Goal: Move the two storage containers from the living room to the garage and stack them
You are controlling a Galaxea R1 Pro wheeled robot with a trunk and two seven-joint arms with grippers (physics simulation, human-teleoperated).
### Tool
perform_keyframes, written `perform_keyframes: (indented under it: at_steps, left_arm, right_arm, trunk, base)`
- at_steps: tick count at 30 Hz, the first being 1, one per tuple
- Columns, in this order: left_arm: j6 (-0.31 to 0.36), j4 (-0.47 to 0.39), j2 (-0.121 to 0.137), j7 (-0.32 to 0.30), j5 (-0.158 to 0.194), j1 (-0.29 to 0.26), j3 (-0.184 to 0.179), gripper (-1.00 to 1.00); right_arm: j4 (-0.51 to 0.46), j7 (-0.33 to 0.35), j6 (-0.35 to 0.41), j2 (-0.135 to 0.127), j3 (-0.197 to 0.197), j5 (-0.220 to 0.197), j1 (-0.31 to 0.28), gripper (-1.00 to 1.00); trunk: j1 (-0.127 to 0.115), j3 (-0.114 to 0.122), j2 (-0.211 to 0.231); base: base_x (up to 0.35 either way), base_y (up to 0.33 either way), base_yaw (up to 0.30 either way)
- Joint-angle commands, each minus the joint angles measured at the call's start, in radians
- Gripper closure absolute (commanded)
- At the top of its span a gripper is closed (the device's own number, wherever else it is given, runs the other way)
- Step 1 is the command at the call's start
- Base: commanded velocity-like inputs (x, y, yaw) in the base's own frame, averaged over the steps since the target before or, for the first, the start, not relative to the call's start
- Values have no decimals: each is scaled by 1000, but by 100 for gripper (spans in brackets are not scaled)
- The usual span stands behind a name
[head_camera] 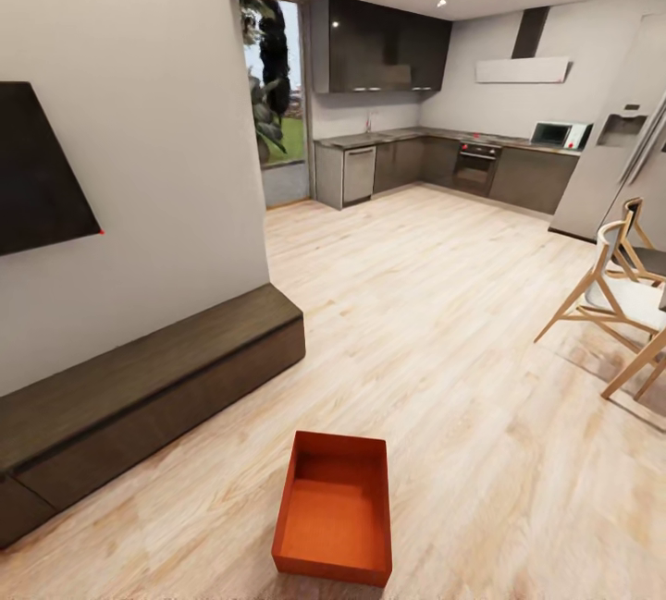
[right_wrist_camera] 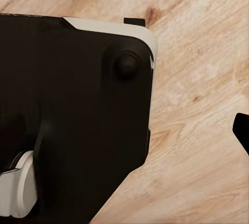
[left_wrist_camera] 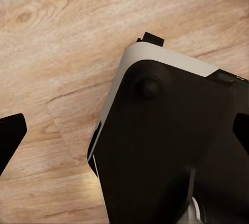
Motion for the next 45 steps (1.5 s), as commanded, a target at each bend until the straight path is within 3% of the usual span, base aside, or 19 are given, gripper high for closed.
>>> perform_keyframes:
  at_steps: [1, 45]
  left_arm:
    - [-1, 0, 0, 1, 1, -1, 7, -100]
    - [-1, 0, 0, 1, 1, 0, 7, -100]
  right_arm:
    - [3, 2, -6, 0, 5, 0, -2, -100]
    - [3, -2, -7, -1, 5, 1, -2, -100]
  trunk:
    - [0, -3, -1]
    - [0, -73, -1]
  base:
    - [0, 0, 0]
    - [0, 0, 0]
